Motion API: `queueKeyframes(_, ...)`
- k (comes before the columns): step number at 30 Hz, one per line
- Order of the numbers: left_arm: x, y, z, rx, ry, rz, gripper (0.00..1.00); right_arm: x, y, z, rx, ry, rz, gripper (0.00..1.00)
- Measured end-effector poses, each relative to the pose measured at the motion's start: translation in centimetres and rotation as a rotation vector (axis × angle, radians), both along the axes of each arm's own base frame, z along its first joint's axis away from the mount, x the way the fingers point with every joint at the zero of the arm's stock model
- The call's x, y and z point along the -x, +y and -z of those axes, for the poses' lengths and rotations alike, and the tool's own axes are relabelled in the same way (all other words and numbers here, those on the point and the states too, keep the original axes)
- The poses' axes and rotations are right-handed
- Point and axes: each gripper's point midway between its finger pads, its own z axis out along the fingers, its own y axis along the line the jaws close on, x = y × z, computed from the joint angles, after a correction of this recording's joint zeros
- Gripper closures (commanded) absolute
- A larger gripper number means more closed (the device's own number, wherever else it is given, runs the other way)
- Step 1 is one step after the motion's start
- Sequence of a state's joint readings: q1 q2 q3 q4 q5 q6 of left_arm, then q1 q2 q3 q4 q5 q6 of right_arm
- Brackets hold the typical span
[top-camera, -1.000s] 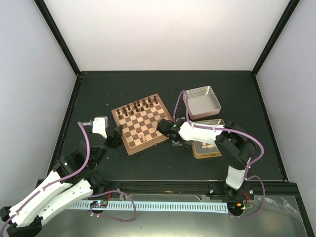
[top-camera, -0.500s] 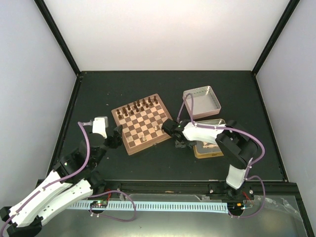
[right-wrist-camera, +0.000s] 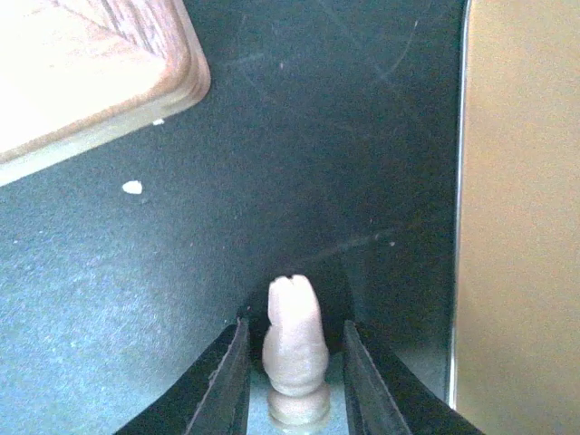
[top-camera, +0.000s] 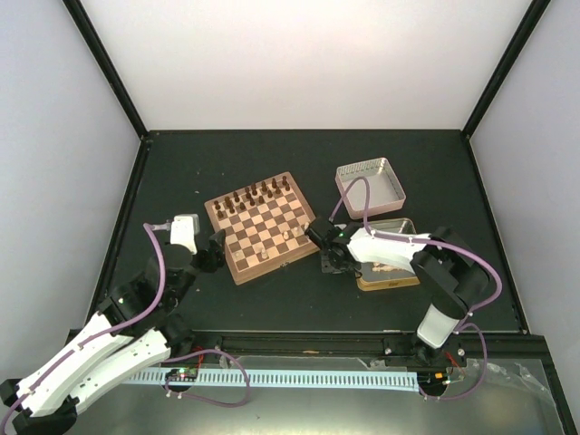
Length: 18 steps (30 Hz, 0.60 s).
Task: Set up the chess pieces on the board
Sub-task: Pick up the chess piece at the center of the board.
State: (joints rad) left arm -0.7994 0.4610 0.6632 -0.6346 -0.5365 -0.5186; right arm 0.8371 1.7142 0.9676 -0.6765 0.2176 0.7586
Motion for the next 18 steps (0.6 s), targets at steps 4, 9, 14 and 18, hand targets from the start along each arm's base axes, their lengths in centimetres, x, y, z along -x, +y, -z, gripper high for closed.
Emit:
queueKeyframes(4,0.0,-0.2,0.2,-0.002,0.008,0.004,0.23,0.5,0.2,0.1,-0.035,0.009,-0.003,0.85)
queueKeyframes(9,-0.1,-0.6,0.3,0.004,0.016,0.018,0.21,0.5,0.5,0.0,-0.059,0.002,-0.007,0.93)
queueKeyframes(14,-0.2,-1.9,0.3,0.03,0.026,0.067,0.11,0.2,1.0,-0.5,-0.1,-0.046,-0.075,0.94)
queueKeyframes(18,-0.4,-3.8,0.3,0.061,0.043,0.14,0.01,-0.5,3.0,-3.7,-0.237,-0.153,-0.191,0.94)
